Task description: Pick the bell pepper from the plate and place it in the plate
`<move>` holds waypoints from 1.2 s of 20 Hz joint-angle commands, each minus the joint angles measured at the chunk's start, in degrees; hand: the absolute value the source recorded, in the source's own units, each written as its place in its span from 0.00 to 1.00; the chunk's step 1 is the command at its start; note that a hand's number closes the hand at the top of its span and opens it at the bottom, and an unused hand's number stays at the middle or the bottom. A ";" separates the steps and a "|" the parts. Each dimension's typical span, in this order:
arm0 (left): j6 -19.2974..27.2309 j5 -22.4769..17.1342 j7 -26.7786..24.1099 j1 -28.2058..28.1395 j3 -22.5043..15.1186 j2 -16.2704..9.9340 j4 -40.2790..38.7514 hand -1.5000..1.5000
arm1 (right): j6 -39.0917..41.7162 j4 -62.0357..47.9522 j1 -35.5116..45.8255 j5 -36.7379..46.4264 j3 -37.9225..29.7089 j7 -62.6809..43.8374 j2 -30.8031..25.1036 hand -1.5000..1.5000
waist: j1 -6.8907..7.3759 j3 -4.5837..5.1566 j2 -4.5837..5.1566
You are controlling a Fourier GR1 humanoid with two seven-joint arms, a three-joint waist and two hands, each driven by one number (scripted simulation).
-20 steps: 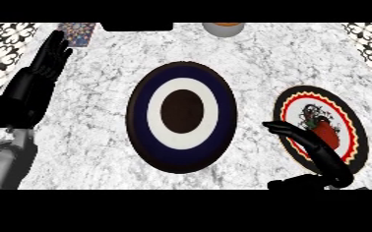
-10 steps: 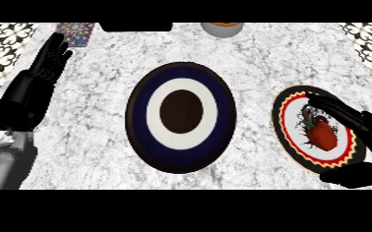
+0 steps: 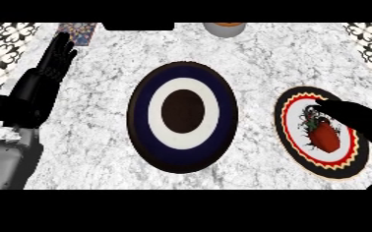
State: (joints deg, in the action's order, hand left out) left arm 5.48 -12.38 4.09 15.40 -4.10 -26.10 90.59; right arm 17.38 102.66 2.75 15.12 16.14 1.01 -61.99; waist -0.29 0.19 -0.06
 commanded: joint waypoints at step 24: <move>-2.05 7.64 3.67 -0.70 1.96 8.07 4.24 0.50 | 6.77 -25.02 9.63 29.80 1.08 -1.85 19.02 0.00 | 0.56 -0.21 0.10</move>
State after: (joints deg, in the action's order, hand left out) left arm 1.68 -7.53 6.74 14.78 -0.40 -20.91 93.20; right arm 23.86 83.53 9.77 41.98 18.31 -4.20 -45.02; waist 0.16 -0.01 0.02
